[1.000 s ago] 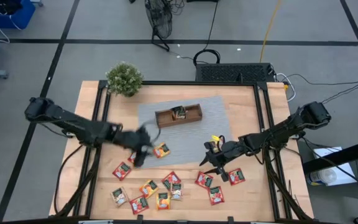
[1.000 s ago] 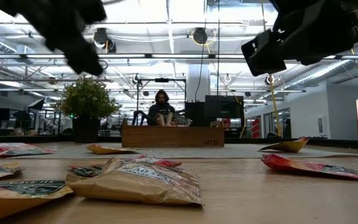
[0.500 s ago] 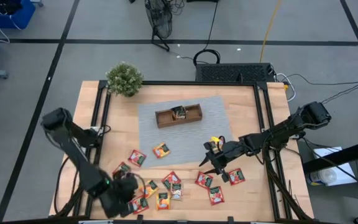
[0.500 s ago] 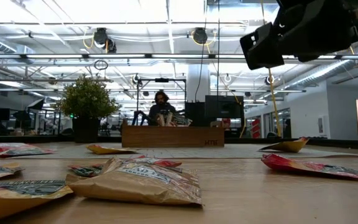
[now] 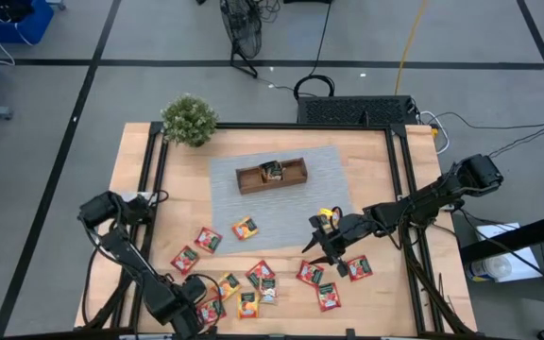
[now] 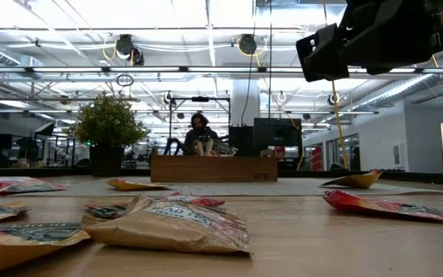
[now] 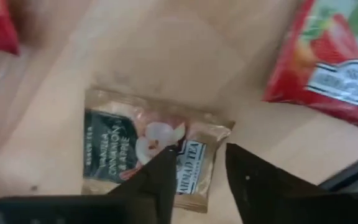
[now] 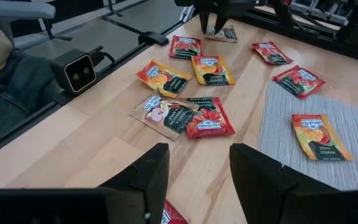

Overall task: Pick & Place Tea
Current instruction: Put the brown tea bag into the middle section of the wooden organizer

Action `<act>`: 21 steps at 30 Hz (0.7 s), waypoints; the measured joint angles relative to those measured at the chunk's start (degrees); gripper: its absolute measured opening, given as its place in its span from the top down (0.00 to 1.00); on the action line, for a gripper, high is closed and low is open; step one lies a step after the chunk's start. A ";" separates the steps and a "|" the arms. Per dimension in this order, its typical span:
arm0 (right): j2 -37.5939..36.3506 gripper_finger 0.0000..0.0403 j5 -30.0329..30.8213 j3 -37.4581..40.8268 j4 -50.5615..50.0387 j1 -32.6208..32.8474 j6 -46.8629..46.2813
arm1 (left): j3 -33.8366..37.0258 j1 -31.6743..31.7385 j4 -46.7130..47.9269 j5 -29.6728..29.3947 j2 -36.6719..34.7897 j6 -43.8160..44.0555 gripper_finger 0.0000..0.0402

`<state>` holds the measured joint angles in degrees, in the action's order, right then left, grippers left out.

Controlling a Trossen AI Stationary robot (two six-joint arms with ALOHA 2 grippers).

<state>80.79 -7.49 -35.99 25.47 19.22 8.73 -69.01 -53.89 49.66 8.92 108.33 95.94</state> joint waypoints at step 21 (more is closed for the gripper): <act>0.00 0.61 0.00 0.00 -0.09 0.00 -0.50 | 0.00 -1.51 -1.73 1.59 -0.46 1.78 0.53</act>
<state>80.79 -7.49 -35.99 25.39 19.22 8.23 -69.01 -55.40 47.93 10.51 107.87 97.72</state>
